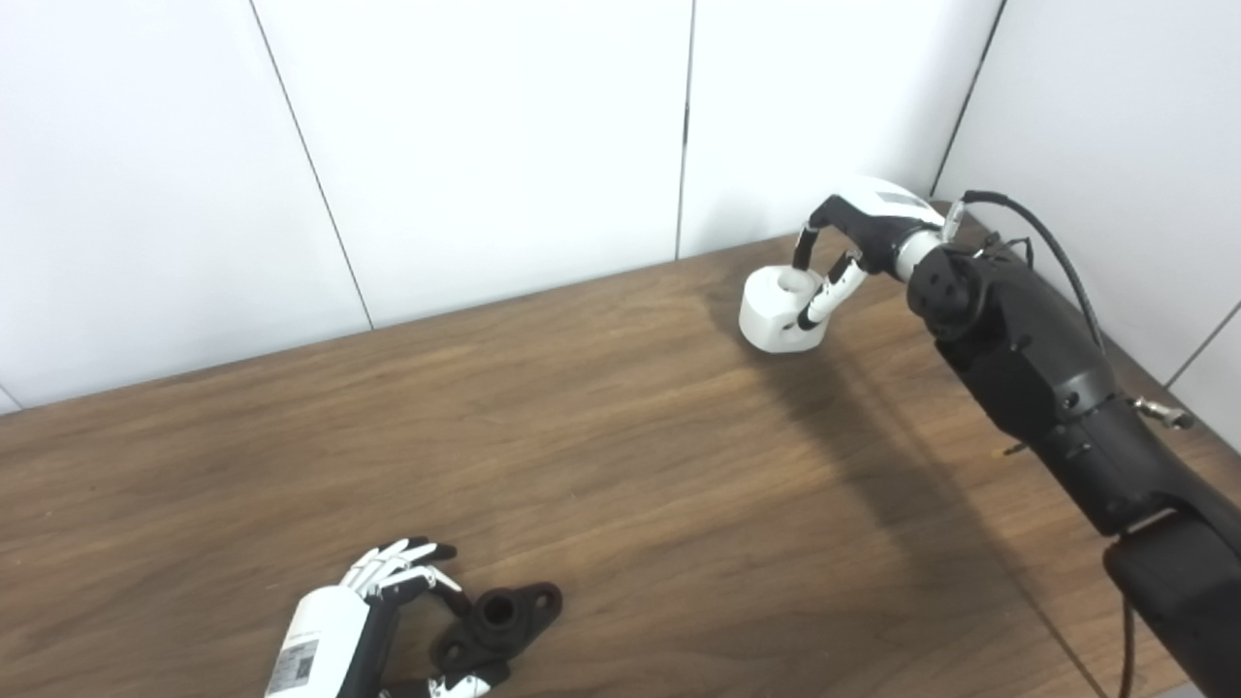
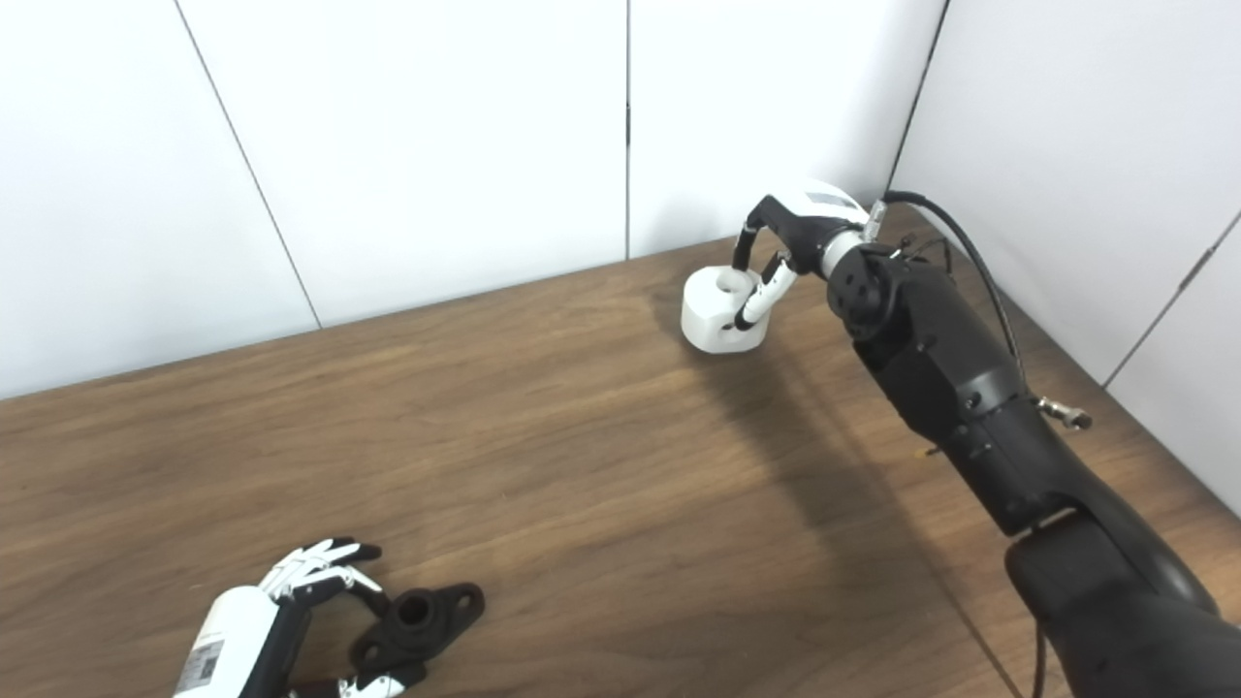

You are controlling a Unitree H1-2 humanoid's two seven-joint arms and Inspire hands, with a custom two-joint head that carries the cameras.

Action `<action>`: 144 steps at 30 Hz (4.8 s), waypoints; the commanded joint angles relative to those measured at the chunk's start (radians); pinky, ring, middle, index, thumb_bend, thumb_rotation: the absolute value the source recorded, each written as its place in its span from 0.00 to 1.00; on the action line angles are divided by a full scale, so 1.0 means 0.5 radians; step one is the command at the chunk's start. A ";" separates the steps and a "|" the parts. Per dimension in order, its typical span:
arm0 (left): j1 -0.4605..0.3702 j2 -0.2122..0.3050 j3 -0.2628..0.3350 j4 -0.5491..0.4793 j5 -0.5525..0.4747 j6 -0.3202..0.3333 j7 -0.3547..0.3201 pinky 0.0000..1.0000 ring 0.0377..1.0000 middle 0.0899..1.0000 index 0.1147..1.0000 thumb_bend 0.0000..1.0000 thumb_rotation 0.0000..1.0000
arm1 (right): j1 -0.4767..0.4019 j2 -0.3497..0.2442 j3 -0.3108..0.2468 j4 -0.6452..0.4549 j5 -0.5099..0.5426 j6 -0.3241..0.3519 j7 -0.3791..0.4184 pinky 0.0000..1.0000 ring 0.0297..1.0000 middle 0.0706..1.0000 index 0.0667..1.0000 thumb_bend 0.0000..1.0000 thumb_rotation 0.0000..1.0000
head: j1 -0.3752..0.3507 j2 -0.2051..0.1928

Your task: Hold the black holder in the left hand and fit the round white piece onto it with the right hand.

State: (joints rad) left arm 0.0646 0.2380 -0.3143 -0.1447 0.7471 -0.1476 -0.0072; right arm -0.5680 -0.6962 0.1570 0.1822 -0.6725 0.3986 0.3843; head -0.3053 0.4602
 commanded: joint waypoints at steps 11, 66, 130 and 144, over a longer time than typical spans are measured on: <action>0.046 -0.005 -0.029 0.076 0.058 0.131 -0.075 0.88 0.86 0.77 0.42 0.52 0.04 | -0.142 -0.094 0.006 -0.041 -0.020 0.077 0.080 0.80 0.96 0.85 0.70 0.99 0.18 | 0.007 0.002; 0.061 -0.007 -0.068 -0.055 0.067 0.240 -0.143 0.87 0.85 0.76 0.42 0.52 0.04 | -0.250 -0.089 0.157 0.090 -0.071 0.061 0.160 0.84 0.99 0.90 0.76 0.95 0.18 | 0.024 0.011; 0.028 -0.020 -0.074 -0.017 0.045 0.257 -0.152 0.89 0.86 0.76 0.42 0.52 0.04 | -0.190 -0.148 0.080 0.049 -0.018 -0.218 -0.021 0.83 0.91 0.79 0.45 0.52 0.13 | 0.022 0.017; 0.020 -0.023 -0.084 -0.023 0.054 0.280 -0.180 0.88 0.86 0.77 0.42 0.52 0.04 | -0.016 -0.182 0.065 -0.781 -0.113 0.014 0.339 0.83 0.95 0.81 0.45 0.52 0.13 | 0.089 0.059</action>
State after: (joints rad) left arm 0.0551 0.2204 -0.3422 -0.1882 0.7671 -0.0493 -0.0435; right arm -0.5480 -0.7569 0.2163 -0.1670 -0.7109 0.3934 0.5539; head -0.2624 0.4893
